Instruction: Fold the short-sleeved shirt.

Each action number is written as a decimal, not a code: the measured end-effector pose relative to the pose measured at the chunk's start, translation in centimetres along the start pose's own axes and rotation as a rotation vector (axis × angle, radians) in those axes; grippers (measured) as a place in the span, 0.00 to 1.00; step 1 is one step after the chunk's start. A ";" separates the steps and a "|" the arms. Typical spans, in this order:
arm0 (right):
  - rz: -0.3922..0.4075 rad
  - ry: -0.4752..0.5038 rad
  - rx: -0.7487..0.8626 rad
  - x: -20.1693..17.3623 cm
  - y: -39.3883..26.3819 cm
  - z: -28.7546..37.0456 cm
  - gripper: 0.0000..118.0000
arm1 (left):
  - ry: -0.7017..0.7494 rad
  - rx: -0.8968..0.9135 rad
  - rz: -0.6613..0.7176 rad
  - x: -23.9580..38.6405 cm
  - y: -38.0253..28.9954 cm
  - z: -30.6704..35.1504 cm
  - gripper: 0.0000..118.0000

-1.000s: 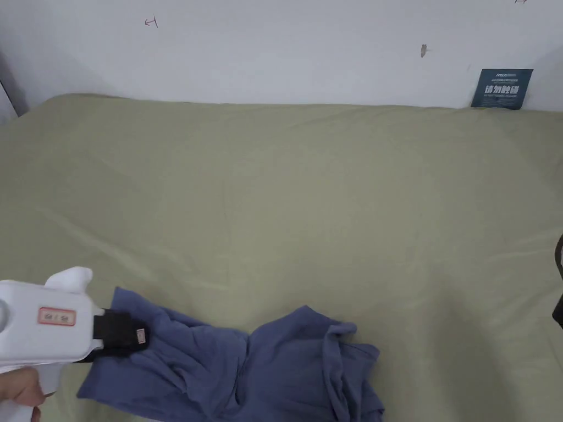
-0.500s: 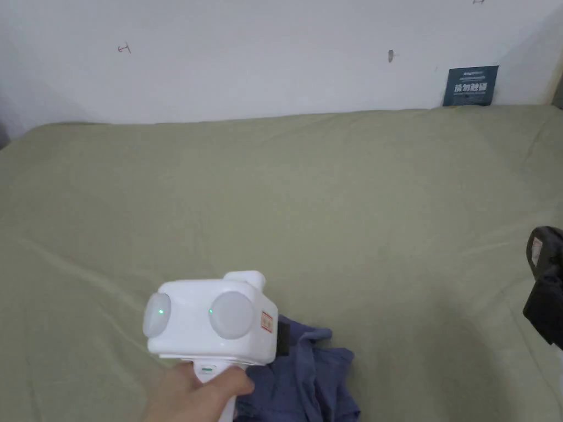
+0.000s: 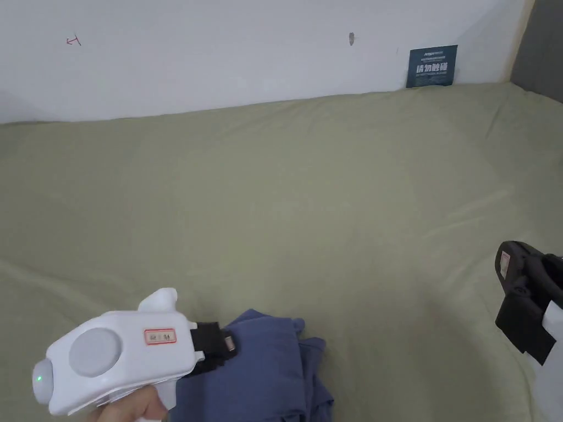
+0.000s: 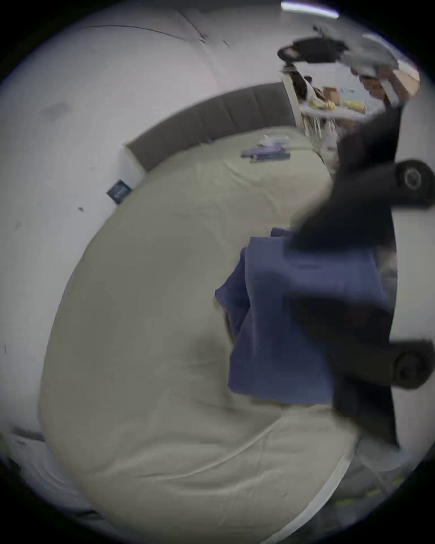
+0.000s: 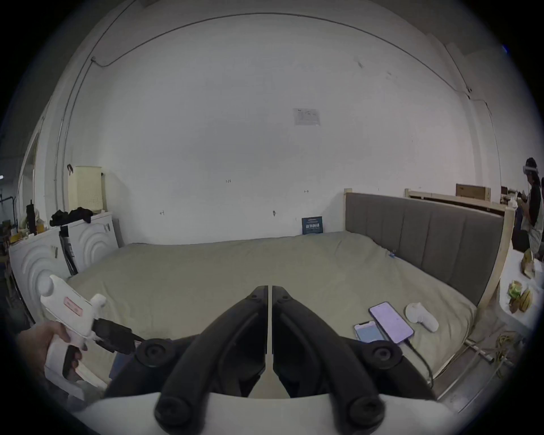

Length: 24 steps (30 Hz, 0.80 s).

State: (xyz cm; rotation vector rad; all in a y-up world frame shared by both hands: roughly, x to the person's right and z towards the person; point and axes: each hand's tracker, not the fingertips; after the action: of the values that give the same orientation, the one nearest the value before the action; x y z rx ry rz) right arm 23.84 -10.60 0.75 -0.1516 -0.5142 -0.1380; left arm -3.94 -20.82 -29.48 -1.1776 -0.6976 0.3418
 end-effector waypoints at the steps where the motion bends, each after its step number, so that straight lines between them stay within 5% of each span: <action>1: -0.001 0.009 -0.010 -0.3 -0.2 -0.2 0.05 | -0.025 -0.004 0.019 -0.7 -0.5 -0.2 0.00; 7: 0.005 0.046 -0.071 -1.4 -1.2 -0.9 0.05 | -0.222 -0.199 0.000 0.2 -4.8 -8.3 0.00; 10: 0.010 0.060 -0.117 -1.5 -1.9 -1.0 0.05 | -0.140 -0.231 -0.083 0.5 -6.7 -11.5 0.00; 13: 0.000 0.110 -0.204 -1.8 -3.3 -1.4 0.05 | -0.212 -0.231 -0.039 0.7 -5.9 -10.7 0.00; 21: -0.164 0.480 -0.554 -6.9 -9.0 -8.8 0.05 | -0.121 -0.144 -0.202 0.9 1.9 -0.9 0.00; 24: -0.360 0.691 -0.709 -9.0 -11.8 -13.5 0.05 | -0.103 -0.087 -0.220 -1.2 4.4 2.8 0.00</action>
State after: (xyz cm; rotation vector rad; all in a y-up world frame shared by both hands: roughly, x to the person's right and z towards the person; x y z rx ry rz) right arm 20.50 -23.75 -14.04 -0.6759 0.2249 -0.6979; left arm -6.22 -17.94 -33.33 -1.1583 -0.9305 0.1897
